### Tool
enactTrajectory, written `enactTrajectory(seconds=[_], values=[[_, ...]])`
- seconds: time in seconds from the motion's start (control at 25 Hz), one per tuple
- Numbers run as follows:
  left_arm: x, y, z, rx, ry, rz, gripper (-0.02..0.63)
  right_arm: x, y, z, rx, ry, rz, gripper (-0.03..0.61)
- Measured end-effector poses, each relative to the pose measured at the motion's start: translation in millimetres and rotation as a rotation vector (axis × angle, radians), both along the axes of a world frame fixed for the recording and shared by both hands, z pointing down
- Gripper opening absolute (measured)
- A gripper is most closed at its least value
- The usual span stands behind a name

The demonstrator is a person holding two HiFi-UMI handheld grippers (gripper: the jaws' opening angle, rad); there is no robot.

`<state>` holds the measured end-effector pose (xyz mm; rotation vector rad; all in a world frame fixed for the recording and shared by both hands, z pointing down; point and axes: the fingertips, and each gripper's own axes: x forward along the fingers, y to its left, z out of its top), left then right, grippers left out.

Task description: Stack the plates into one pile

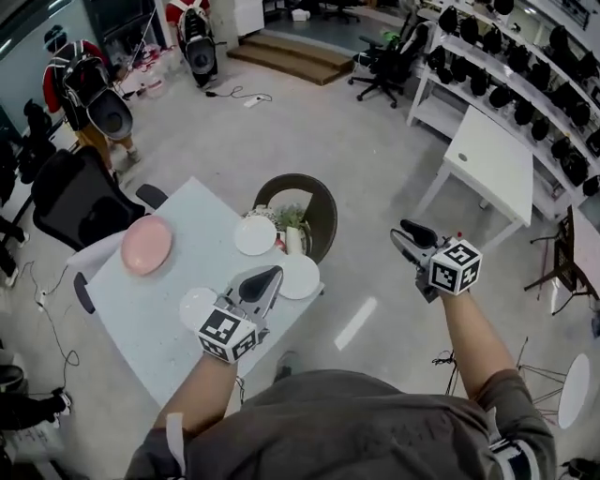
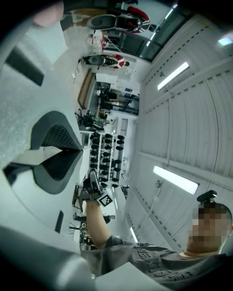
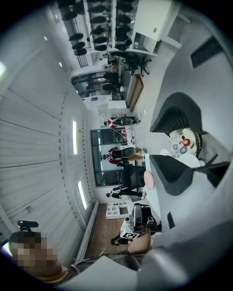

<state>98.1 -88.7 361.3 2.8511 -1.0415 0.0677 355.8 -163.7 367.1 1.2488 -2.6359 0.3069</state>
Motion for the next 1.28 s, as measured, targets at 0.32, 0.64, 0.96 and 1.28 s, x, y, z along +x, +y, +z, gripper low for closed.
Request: enactTrajectory(seconds=[0.32, 0.64, 0.96, 1.28], values=[[-128.1, -35.3, 53.7, -0.077, -0.016, -0.2, 0.006, -156.9, -133.0, 113.7, -0.192, 0.024, -0.221, 0.144], [-211.8, -64.1, 108.0, -0.151, 0.002, -0.294, 0.006, -258.7, -206.3, 241.2, -0.422, 0.048, -0.291, 0.144], [-246.7, -70.3, 140.8, -0.197, 0.006, -0.315, 0.006, -303.4, -224.7, 324.0, -0.663, -0.025, -0.278, 0.149], [-257.8, -62.9, 146.6, -0.217, 0.021, -0.329, 0.006, -321.0, -221.5, 319.4, -0.732, -0.118, -0.301, 0.044]])
